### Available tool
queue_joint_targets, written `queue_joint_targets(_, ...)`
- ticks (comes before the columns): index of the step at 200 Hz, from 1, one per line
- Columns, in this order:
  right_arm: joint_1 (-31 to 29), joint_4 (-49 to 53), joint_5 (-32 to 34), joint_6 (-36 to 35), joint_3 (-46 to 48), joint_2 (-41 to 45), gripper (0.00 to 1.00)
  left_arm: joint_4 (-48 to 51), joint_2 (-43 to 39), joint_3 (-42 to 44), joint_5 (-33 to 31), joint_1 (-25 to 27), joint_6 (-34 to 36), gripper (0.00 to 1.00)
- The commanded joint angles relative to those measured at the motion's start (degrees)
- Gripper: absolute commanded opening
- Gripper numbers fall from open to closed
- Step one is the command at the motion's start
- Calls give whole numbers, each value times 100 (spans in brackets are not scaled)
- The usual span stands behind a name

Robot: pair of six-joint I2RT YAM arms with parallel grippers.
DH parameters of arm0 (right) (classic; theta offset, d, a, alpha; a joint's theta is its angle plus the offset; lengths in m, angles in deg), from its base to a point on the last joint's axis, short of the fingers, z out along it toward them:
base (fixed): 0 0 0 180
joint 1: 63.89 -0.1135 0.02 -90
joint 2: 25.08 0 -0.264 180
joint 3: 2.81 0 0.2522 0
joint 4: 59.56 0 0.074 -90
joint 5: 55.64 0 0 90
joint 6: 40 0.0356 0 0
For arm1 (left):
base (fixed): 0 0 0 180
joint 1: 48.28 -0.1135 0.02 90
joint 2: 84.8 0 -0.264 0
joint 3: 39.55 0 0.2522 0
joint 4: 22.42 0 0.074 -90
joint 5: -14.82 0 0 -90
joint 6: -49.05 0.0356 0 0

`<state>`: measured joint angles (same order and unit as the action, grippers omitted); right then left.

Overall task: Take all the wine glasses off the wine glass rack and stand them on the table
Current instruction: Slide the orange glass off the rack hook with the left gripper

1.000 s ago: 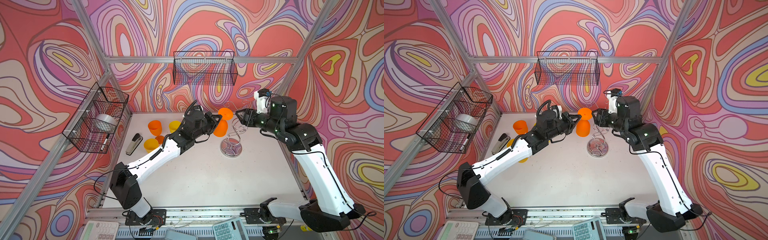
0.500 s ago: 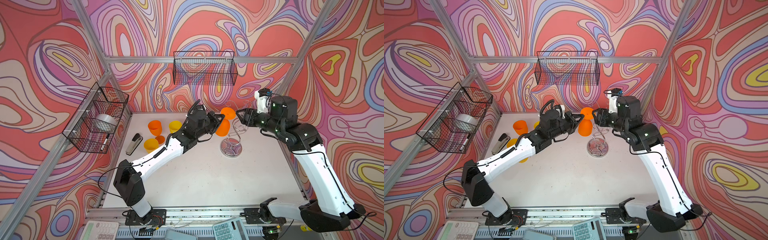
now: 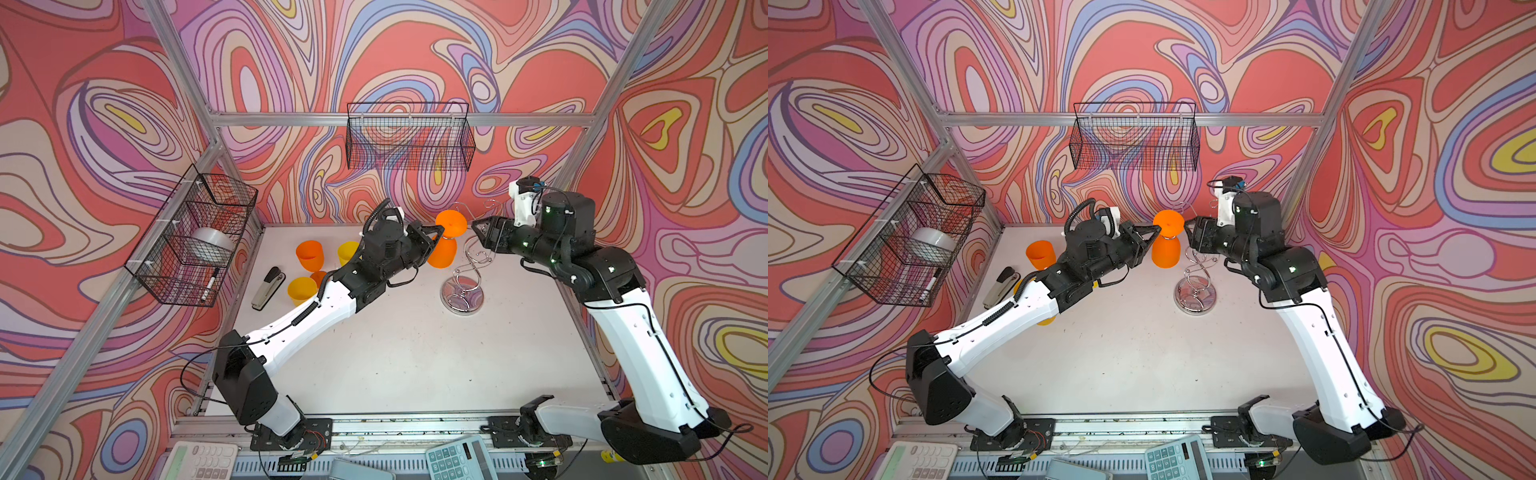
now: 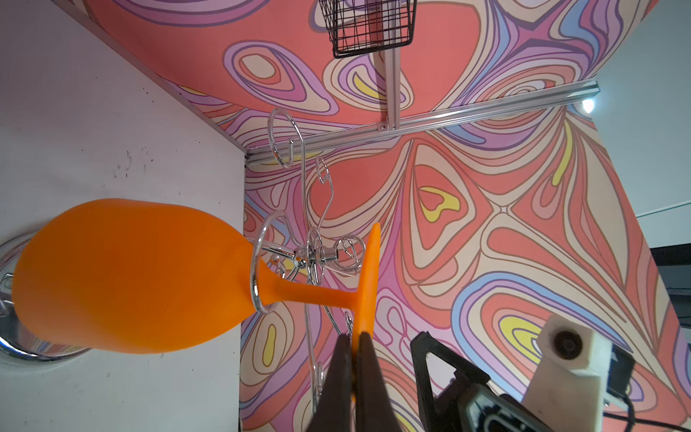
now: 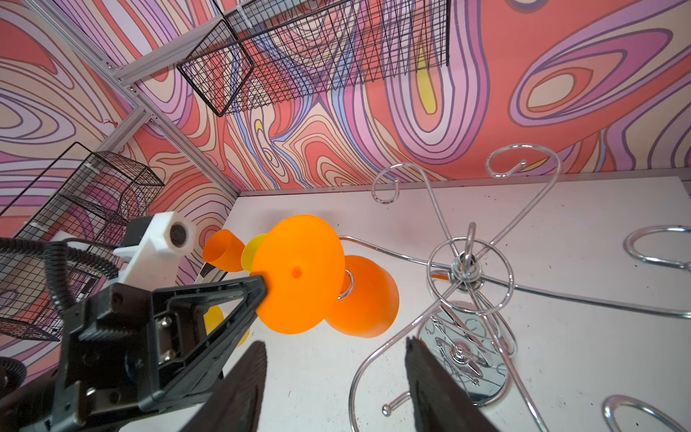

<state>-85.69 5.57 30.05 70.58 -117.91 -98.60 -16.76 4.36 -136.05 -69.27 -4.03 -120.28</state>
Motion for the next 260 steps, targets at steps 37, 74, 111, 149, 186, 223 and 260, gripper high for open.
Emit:
queue_joint_targets(37, -10, 22, 51, -40, -9, 22, 62, -100, 64, -89, -87, -125, 163, 0)
queue_joint_targets(74, -12, 31, 63, -45, -13, 22, 62, -36, 118, -137, -116, -177, 238, 0)
queue_joint_targets(111, -11, 22, 58, -63, -9, 4, 62, -34, 201, -207, -121, -224, 304, 0)
queue_joint_targets(149, -17, 61, 92, -89, -24, 13, 62, -192, 433, -337, -38, -241, 239, 0)
queue_joint_targets(186, -13, 119, 154, -143, -55, 13, 63, -297, 684, -558, 133, -224, 130, 0)
queue_joint_targets(223, -14, 112, 172, -161, -66, -22, 62, -323, 695, -581, 205, -138, 102, 0)
queue_joint_targets(260, -17, 92, 154, -168, -60, -32, 63, -346, 664, -559, 274, -50, 78, 0)
